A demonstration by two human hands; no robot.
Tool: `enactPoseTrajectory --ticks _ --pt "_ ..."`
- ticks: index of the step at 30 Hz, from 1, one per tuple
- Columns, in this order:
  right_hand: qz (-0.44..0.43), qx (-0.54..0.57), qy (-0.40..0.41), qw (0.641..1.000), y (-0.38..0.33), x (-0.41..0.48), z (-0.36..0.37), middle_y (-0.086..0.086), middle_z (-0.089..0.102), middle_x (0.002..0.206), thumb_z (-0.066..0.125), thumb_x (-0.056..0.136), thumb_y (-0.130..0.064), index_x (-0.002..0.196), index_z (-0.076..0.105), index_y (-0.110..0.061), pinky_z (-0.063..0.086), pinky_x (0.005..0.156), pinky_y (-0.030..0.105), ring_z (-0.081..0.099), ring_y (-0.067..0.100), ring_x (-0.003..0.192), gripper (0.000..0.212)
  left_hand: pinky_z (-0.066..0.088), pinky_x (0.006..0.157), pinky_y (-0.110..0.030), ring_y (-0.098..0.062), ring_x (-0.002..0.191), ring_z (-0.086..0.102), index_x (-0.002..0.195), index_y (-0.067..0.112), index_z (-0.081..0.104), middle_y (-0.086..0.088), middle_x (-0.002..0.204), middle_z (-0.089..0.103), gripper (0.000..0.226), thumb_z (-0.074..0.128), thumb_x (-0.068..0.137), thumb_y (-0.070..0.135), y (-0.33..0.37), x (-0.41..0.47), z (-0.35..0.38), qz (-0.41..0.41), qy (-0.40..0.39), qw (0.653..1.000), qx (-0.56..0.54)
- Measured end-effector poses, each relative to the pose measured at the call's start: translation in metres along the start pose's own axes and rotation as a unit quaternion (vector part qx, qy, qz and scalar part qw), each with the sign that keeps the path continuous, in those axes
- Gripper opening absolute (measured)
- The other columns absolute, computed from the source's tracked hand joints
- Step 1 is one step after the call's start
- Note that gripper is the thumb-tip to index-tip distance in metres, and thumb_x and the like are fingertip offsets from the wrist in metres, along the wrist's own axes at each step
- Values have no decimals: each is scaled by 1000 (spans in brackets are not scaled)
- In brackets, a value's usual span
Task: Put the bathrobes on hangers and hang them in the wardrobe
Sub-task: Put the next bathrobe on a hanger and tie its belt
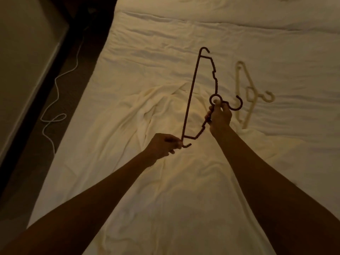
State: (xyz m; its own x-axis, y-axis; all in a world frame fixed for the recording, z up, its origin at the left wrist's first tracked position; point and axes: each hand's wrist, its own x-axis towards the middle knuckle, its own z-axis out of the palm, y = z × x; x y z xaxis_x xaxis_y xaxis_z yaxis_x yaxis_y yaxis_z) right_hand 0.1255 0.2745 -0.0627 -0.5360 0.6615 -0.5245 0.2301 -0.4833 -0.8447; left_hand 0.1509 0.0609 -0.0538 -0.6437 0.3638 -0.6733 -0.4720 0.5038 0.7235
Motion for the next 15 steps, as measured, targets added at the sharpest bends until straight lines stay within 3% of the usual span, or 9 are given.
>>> enactPoseTrajectory --ticks 2,4,6,8,11,13,15 --pt "-41 -85 15 995 10 0 -5 3 57 77 48 101 -28 96 61 -15 37 50 23 45 7 56 19 50 59 -23 -11 68 67 98 17 74 -1 85 76 23 79 82 33 -4 -1 -15 19 9 998 61" --pt "-72 -193 -2 978 13 2 -17 -1 58 77 48 101 -28 103 65 -12 36 51 21 46 6 58 24 54 64 -27 -10 65 67 97 18 74 0 81 74 19 77 84 32 -1 8 -32 101 117 983 100" --pt "-79 -275 -64 956 12 1 -29 -2 56 69 48 101 -25 98 67 -11 34 47 16 44 5 54 24 52 68 -26 -8 66 65 94 21 72 6 79 72 10 69 90 29 13 21 -46 191 257 939 122" --pt "-67 -320 -125 937 7 -1 -32 -1 54 64 48 101 -21 90 67 -13 31 42 11 42 4 51 23 47 69 -23 -9 71 62 97 21 70 8 84 69 13 62 93 31 36 35 -56 259 325 898 144" --pt "-33 -345 -192 918 4 -2 -23 -1 54 64 48 101 -19 95 69 -10 33 42 9 43 0 45 23 39 81 -12 -17 91 60 110 17 68 0 103 69 26 54 97 35 61 69 -57 337 284 858 262" --pt "-14 -346 -227 910 5 3 -10 1 54 66 49 101 -20 101 69 -6 34 44 11 43 0 47 25 45 92 -27 -24 103 61 117 14 68 -5 111 69 37 50 96 39 62 98 -56 347 225 842 347" --pt "-2 -342 -257 904 9 11 3 4 54 68 50 101 -22 102 70 -5 35 48 14 44 6 53 26 47 96 -41 -26 109 61 118 17 68 -5 116 69 35 50 97 37 60 122 -58 302 137 857 394"
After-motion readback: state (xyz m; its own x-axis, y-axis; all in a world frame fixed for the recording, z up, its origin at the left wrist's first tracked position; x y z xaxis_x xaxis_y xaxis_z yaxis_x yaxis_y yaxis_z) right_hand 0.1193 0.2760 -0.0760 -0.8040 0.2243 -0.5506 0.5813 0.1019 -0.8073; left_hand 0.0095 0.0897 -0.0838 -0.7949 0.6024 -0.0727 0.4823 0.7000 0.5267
